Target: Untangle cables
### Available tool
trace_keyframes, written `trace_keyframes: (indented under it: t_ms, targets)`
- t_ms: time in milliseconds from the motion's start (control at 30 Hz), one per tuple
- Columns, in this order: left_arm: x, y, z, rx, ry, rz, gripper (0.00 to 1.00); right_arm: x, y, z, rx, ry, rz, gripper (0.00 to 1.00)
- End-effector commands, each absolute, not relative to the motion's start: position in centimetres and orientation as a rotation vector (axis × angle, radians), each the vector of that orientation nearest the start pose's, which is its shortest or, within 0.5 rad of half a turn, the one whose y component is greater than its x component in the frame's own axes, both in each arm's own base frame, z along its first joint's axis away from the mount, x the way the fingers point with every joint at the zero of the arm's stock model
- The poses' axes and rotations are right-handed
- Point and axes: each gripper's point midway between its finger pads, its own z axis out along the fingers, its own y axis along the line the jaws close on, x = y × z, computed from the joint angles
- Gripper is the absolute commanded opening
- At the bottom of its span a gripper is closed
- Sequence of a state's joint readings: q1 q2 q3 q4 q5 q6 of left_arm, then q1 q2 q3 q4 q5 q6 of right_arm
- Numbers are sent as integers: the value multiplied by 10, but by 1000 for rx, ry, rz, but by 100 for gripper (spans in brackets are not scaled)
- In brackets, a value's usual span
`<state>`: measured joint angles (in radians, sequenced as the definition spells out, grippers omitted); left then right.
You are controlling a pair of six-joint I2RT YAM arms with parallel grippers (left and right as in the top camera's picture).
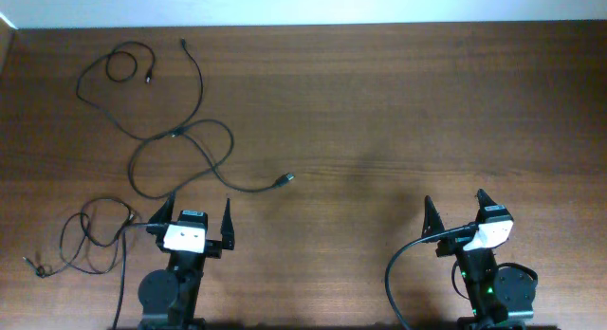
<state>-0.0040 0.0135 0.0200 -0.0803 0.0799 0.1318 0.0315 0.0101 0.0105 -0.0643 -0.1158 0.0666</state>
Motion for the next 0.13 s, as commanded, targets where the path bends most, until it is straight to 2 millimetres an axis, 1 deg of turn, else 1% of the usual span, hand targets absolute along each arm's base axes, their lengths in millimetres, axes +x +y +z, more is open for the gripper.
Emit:
trace_keyframes:
  t_ms: [0,100]
  targets:
    - [245,-16,159,194,1629,34,99,245,25,158,-54,1641,153,98]
    - [245,-16,159,194,1629,34,99,245,25,158,-54,1641,153,99]
